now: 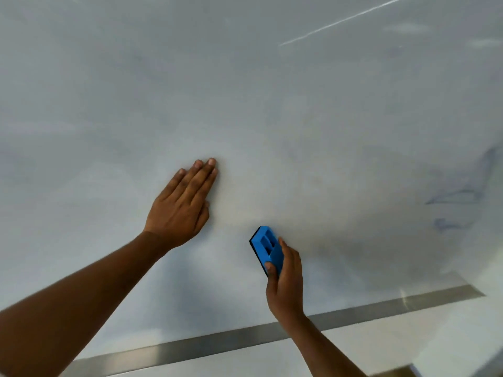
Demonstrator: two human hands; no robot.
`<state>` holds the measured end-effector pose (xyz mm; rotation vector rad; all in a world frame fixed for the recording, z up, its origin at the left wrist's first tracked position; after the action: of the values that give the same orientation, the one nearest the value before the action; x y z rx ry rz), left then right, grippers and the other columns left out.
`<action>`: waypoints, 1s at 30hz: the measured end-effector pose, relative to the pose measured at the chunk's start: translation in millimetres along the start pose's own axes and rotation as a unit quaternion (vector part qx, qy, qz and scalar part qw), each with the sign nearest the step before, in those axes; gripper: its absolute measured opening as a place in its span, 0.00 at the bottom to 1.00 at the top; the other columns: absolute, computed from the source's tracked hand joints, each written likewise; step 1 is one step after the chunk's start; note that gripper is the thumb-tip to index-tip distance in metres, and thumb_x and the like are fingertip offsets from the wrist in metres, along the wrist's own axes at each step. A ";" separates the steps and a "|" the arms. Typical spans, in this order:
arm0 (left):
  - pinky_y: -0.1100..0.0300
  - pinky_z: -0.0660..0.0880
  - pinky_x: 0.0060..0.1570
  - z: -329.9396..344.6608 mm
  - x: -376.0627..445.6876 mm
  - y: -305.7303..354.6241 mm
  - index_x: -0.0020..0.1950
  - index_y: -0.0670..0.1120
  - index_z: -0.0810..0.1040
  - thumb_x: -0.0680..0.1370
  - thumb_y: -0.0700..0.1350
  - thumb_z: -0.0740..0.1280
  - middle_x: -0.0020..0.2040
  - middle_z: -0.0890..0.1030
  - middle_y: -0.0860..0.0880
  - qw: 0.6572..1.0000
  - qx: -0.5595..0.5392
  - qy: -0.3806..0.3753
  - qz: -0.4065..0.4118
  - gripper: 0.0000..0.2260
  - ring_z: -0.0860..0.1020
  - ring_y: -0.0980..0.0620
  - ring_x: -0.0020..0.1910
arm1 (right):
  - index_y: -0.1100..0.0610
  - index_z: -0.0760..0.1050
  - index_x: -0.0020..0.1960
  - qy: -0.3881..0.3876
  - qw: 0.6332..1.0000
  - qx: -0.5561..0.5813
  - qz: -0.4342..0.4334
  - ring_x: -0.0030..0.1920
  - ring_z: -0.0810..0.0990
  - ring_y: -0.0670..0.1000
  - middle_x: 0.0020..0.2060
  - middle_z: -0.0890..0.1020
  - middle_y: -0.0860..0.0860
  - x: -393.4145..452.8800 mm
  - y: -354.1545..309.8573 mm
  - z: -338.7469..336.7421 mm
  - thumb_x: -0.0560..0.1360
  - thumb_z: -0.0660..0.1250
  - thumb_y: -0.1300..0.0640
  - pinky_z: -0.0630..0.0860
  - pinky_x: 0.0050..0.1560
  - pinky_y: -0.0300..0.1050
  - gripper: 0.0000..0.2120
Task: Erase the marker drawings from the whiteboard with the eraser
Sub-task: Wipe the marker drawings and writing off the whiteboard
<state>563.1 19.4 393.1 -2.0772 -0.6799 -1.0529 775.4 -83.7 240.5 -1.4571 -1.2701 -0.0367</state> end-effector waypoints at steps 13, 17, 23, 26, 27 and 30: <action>0.52 0.43 0.87 52.3 172.5 169.5 0.88 0.38 0.55 0.86 0.53 0.54 0.89 0.54 0.43 1.000 -0.015 0.017 -0.019 0.33 0.45 0.50 0.89 | 0.59 0.66 0.77 0.195 0.976 0.035 0.089 0.68 0.77 0.53 0.67 0.76 0.53 102.7 126.2 -212.2 0.78 0.72 0.48 0.83 0.60 0.55 0.33; 0.50 0.43 0.87 71.2 199.3 210.8 0.88 0.38 0.53 0.86 0.52 0.54 0.89 0.52 0.43 0.999 -0.023 0.033 -0.004 0.33 0.46 0.47 0.89 | 0.58 0.71 0.74 0.220 0.973 0.020 0.071 0.65 0.79 0.52 0.63 0.77 0.52 129.7 147.6 -246.6 0.76 0.75 0.48 0.84 0.58 0.54 0.31; 0.48 0.44 0.87 81.2 231.7 253.0 0.87 0.37 0.56 0.84 0.47 0.59 0.89 0.54 0.42 0.997 -0.042 0.071 -0.005 0.33 0.48 0.46 0.89 | 0.55 0.71 0.72 0.289 0.957 0.011 0.023 0.63 0.79 0.49 0.61 0.77 0.48 175.7 165.6 -292.0 0.77 0.73 0.42 0.83 0.55 0.44 0.29; 0.47 0.46 0.87 84.3 248.0 272.8 0.87 0.37 0.59 0.83 0.45 0.61 0.88 0.56 0.42 0.990 -0.085 0.107 -0.039 0.32 0.49 0.46 0.89 | 0.54 0.72 0.72 0.367 0.926 0.040 0.085 0.61 0.80 0.49 0.60 0.79 0.49 188.0 216.9 -332.2 0.78 0.72 0.40 0.83 0.55 0.45 0.29; 0.46 0.46 0.87 86.5 252.3 278.4 0.86 0.37 0.60 0.83 0.44 0.61 0.88 0.57 0.42 0.987 -0.094 0.119 -0.051 0.32 0.49 0.45 0.89 | 0.56 0.73 0.72 0.396 0.908 0.057 0.125 0.60 0.81 0.52 0.60 0.80 0.51 187.2 242.8 -345.0 0.77 0.72 0.42 0.84 0.56 0.52 0.29; 0.45 0.47 0.87 92.5 262.9 294.2 0.86 0.38 0.61 0.83 0.41 0.61 0.88 0.58 0.42 0.985 -0.099 0.134 -0.053 0.31 0.49 0.45 0.89 | 0.57 0.80 0.63 0.457 0.834 0.152 0.268 0.57 0.84 0.61 0.54 0.84 0.56 165.5 328.4 -363.9 0.79 0.72 0.46 0.82 0.58 0.63 0.19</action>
<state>953.8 -54.6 471.2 -2.0281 -0.5722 -1.4819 1286.7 -162.7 248.3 -1.2117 -0.0588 -0.1336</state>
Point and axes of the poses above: each hand's wrist, its own x-axis towards the middle knuckle, its own z-axis out of the palm, y = z × x, the point moved 10 cm from there along x, towards the middle knuckle
